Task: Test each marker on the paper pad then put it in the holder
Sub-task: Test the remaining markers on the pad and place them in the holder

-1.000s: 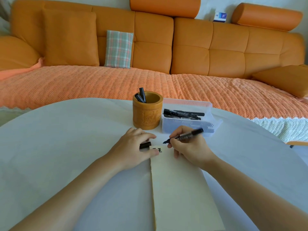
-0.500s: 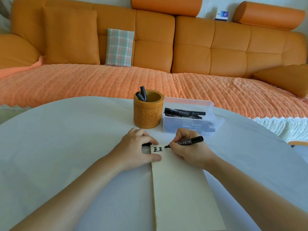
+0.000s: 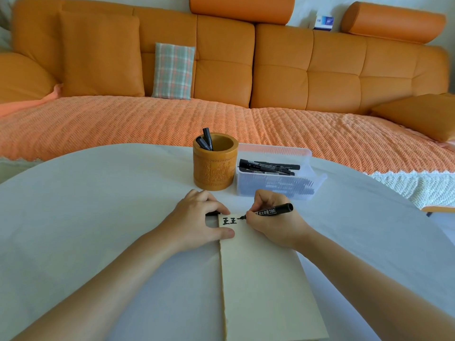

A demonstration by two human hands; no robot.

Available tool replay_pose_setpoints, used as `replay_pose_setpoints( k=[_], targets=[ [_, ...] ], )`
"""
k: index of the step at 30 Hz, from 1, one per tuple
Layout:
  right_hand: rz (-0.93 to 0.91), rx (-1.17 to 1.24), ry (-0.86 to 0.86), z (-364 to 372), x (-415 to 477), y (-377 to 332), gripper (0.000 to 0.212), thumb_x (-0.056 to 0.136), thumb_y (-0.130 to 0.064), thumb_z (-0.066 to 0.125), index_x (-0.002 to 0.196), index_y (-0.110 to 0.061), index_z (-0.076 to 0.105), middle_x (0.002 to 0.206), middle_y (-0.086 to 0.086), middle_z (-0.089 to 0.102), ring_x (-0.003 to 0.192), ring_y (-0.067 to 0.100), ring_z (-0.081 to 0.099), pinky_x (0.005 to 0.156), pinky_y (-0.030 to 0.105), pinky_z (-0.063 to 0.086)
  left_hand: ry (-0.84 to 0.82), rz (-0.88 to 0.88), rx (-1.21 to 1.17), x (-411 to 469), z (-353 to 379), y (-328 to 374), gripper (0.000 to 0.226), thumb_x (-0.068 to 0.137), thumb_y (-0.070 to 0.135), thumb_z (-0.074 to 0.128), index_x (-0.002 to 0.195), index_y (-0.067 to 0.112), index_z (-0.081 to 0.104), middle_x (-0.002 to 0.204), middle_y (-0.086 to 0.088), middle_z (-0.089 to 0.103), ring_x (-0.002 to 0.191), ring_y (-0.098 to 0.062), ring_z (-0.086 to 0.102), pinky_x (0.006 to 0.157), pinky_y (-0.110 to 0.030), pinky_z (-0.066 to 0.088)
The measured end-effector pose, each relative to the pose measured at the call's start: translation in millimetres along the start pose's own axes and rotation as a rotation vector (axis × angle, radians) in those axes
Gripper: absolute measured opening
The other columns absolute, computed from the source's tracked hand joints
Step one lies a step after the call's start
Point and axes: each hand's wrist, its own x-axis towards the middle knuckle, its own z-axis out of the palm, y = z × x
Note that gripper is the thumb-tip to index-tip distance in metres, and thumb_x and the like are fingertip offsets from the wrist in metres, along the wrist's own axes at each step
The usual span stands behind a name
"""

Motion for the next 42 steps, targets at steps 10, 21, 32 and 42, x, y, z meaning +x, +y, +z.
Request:
replay_pose_setpoints(
  k=[10, 21, 32, 42],
  targets=[
    [-0.039, 0.039, -0.051, -2.0, -1.9, 0.6, 0.026, 0.080, -0.010, 0.070, 0.064, -0.015, 0.051, 0.060, 0.000, 0.055, 0.051, 0.011, 0.044, 0.048, 0.023, 0.036, -0.011, -0.008, -0.004, 0.7, 0.3, 1.3, 0.051, 0.069, 0.066, 0.073, 0.113, 0.041, 0.065, 0.109, 0.022, 0.047, 0.113, 0.000, 0.033, 0.099, -0.029, 0.037],
    [-0.027, 0.043, -0.021, -1.2, -0.4, 2.6, 0.024, 0.082, -0.008, 0.069, 0.067, -0.010, 0.050, 0.060, -0.001, 0.051, 0.052, 0.011, 0.042, 0.048, 0.023, 0.035, -0.011, -0.005, -0.010, 0.9, 0.4, 0.1, 0.051, 0.069, 0.065, 0.074, 0.113, 0.042, 0.065, 0.108, 0.023, 0.047, 0.113, -0.001, 0.034, 0.100, -0.030, 0.038],
    [-0.068, 0.054, -0.069, -1.3, -1.9, 2.0, 0.023, 0.083, -0.006, 0.070, 0.067, -0.011, 0.055, 0.056, -0.008, 0.054, 0.049, 0.006, 0.045, 0.047, 0.019, 0.036, -0.025, -0.013, -0.009, 0.9, -0.9, -0.2, 0.064, 0.058, 0.079, 0.063, 0.111, 0.043, 0.064, 0.107, 0.024, 0.047, 0.112, 0.000, 0.034, 0.099, -0.031, 0.039],
    [-0.052, 0.036, -0.089, -3.0, -3.7, 0.2, 0.022, 0.081, -0.004, 0.068, 0.071, -0.004, 0.049, 0.055, -0.007, 0.048, 0.049, 0.009, 0.041, 0.047, 0.022, 0.034, -0.025, -0.003, -0.008, 0.8, -2.3, 0.5, 0.070, 0.054, 0.083, 0.056, 0.111, 0.043, 0.065, 0.107, 0.024, 0.047, 0.112, 0.000, 0.034, 0.099, -0.031, 0.039]
  ],
)
